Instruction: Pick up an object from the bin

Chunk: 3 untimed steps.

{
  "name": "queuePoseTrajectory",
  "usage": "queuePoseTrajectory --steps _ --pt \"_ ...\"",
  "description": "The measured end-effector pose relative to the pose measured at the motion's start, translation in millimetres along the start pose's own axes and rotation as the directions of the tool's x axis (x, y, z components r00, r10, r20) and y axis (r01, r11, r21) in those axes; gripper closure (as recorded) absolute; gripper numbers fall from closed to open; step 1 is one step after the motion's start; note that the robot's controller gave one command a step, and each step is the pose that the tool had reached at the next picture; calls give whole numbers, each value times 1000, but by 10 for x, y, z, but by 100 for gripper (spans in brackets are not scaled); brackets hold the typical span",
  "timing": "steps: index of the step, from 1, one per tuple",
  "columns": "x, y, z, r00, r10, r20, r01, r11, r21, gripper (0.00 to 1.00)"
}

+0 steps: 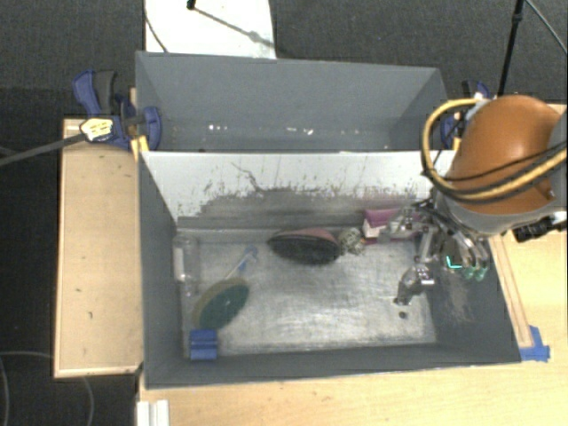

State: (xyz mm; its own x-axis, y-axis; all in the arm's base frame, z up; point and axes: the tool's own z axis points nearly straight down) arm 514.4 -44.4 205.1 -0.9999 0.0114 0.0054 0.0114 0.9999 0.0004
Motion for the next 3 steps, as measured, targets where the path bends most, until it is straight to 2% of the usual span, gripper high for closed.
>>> queuePoseTrajectory --steps 1,2,3 --pt "-564 854 237 989 -149 11 149 989 -2 0" --pt "-739 1336 1332 996 -92 16 92 996 -2 0" --pt "-762 1330 1286 996 -92 24 92 996 -3 100"
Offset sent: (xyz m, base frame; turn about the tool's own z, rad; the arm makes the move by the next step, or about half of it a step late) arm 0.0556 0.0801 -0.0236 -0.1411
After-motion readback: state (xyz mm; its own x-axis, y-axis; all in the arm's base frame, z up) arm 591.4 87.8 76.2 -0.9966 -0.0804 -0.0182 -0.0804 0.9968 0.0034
